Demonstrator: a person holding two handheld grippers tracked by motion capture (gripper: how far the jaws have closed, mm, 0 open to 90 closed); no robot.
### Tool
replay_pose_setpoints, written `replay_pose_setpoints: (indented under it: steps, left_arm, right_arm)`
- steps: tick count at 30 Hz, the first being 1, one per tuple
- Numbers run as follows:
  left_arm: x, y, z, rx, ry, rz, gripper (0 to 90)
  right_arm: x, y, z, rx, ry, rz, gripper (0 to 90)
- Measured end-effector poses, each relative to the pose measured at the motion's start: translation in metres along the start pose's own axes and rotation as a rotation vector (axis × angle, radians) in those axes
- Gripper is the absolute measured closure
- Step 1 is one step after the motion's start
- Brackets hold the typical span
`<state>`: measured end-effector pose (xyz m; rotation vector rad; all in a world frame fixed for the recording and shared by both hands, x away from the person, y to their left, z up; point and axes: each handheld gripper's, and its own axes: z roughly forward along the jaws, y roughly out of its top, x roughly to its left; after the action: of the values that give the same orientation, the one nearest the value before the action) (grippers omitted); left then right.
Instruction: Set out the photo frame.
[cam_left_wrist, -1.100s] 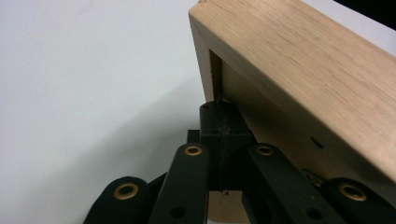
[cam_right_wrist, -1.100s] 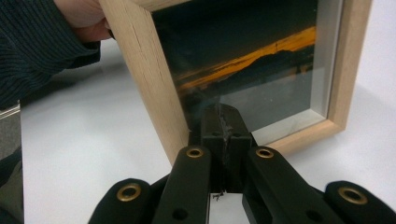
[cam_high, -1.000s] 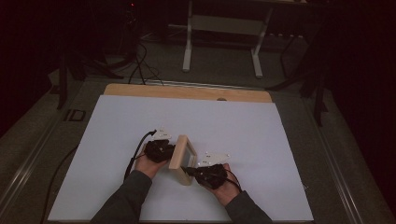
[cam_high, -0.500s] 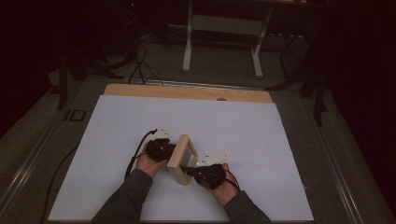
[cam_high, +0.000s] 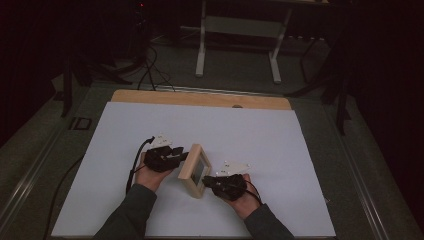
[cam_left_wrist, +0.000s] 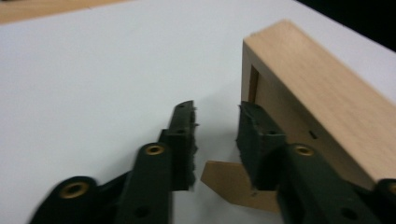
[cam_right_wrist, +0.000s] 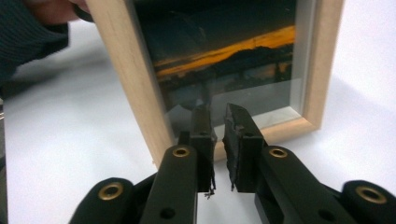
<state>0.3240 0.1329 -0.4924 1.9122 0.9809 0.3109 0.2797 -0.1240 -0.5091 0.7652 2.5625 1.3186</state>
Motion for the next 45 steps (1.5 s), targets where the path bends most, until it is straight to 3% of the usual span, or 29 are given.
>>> replay_pose_setpoints:
  steps: [11, 23, 37, 45]
  left_arm:
    - [-0.007, 0.001, -0.030, -0.070, 0.056, -0.035, 42.9]
    - [-0.027, 0.001, -0.051, -0.103, 0.028, -0.071, 29.8]
    - [-0.055, -0.012, -0.058, -0.093, -0.021, -0.050, 30.4]
    - [-0.066, -0.018, -0.049, -0.054, 0.005, -0.024, 31.1]
  right_arm:
    - [-0.011, -0.006, -0.009, 0.003, -0.033, 0.034, 70.2]
    - [-0.021, -0.006, -0.015, 0.003, -0.072, 0.066, 63.5]
    - [-0.034, -0.001, -0.015, -0.005, -0.102, 0.090, 61.9]
    - [-0.038, -0.001, -0.011, -0.002, -0.106, 0.097, 61.3]
